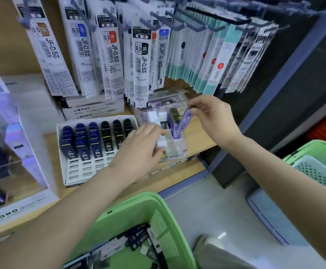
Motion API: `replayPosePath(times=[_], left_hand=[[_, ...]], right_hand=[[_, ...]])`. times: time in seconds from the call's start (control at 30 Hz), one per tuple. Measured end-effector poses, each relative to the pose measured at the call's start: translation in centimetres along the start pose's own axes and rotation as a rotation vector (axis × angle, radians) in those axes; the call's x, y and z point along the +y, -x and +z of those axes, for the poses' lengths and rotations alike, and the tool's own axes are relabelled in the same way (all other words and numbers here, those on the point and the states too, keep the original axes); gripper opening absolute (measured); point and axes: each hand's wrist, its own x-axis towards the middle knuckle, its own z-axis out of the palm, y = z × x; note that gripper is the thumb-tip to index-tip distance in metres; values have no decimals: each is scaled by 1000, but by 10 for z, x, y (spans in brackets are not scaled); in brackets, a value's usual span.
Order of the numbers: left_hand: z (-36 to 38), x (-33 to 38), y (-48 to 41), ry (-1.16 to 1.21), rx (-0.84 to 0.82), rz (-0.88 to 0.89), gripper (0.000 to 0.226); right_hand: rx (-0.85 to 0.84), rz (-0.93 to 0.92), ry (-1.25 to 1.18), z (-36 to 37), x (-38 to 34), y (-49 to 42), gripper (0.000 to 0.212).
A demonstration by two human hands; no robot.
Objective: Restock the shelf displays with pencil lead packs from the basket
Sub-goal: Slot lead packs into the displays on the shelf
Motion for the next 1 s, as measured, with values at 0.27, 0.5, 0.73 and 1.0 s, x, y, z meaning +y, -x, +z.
replayPosePath(times=[0.27, 0.5, 0.73, 1.0], left_hand=[[6, -9, -2, -11, -43, 0, 29], [9, -12, -1, -14, -20, 19, 28], [11, -13, -3, -45, -16, 45, 27], [2, -13, 9, -190, 4, 92, 31]], right_hand=[[-261, -74, 103, 20, 19, -10, 21], [-227, -133, 174, 32, 29, -10, 11], [-171, -174, 359, 34, 21, -2, 16], [52, -357, 511, 33, 2, 32, 23]])
